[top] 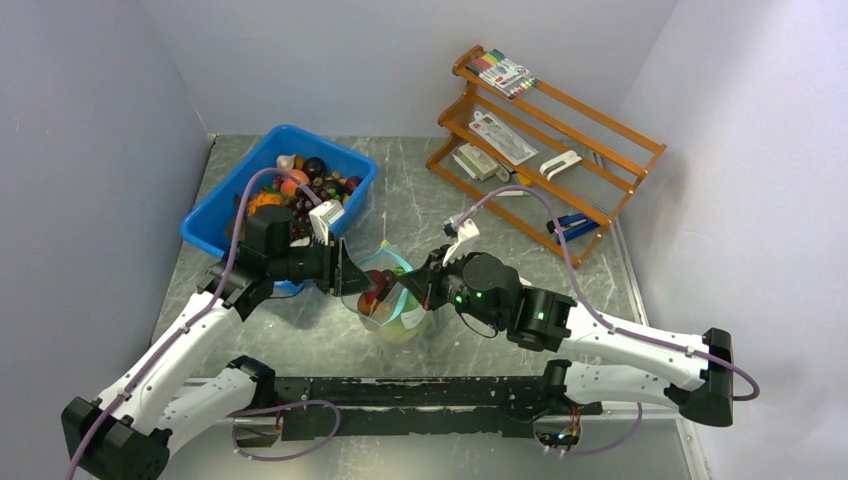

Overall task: Place the food in the zip-top bag and seal the zipper
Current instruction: Place the fake vegetable in the zipper food storage bag.

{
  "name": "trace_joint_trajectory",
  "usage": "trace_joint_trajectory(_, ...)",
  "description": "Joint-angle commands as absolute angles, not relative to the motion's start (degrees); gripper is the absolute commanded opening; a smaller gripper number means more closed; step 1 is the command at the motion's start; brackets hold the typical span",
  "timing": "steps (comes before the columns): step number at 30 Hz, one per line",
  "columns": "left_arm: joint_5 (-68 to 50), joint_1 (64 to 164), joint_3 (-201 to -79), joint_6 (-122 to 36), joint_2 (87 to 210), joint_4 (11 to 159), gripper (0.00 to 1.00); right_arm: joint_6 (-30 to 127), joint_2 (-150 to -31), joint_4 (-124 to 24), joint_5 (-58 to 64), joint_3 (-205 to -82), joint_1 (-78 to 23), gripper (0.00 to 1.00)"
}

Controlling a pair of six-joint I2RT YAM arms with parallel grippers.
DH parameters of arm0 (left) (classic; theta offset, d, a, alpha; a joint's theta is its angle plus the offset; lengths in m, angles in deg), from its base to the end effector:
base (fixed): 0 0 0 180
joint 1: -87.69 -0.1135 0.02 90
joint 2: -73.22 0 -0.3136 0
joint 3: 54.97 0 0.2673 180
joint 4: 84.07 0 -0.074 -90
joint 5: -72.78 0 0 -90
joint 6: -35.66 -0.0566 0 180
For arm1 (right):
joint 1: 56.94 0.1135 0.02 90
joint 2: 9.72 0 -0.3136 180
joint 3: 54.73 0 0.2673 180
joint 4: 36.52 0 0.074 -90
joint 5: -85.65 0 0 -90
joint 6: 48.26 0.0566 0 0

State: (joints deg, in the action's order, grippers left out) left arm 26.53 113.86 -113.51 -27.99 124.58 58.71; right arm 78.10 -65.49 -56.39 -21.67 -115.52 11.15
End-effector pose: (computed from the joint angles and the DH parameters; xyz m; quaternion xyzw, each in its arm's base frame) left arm 0.1522 -0.1184 0.3343 0.1849 0.8041 -0.4946 0.2731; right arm 0.1028 0.2105 0.3634 -0.1259 0.7788 0.4034 0.4636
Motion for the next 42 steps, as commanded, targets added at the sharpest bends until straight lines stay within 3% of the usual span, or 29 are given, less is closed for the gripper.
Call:
trace_joint_trajectory(1,20.1,115.8,-113.2,-27.6,125.7,55.7,0.4,77.5,-64.4,-52.5,-22.3,-118.0,10.9,0.0)
trace_joint_trajectory(7,11.3,119.3,-117.3,-27.5,127.2,49.2,0.4,77.1,-64.8,-53.3,-23.1,-118.6,11.0,0.0)
trace_joint_trajectory(15,12.3,120.9,-115.0,-26.2,127.5,51.2,0.44,76.2,-65.5,-51.7,-21.4,-118.5,11.0,0.0)
trace_joint_trajectory(17,13.4,121.1,-114.6,-25.8,127.1,52.7,0.5,75.6,-66.3,-52.1,-20.7,-118.9,11.0,0.0)
trace_joint_trajectory(22,13.8,121.4,-114.3,-26.0,125.0,55.2,0.75,66.1,-68.3,-51.2,-18.9,-118.2,11.0,0.0)
trace_joint_trajectory(28,12.8,121.4,-115.0,-26.9,122.6,54.0,0.91,61.3,-71.0,-57.7,-16.4,-122.9,10.3,0.0)
trace_joint_trajectory(32,7.8,121.4,-116.8,-31.3,120.8,50.5,0.88,57.8,-71.2,-59.0,-13.7,-123.4,8.6,0.0)
trace_joint_trajectory(37,6.0,121.4,-122.2,-36.3,118.1,47.1,0.76,50.4,-71.4,-61.2,-3.3,-124.7,7.3,0.0)
trace_joint_trajectory(42,5.8,121.4,-124.6,-43.4,113.4,45.3,0.74,46.9,-70.9,-62.7,7.2,-125.5,6.6,0.0)
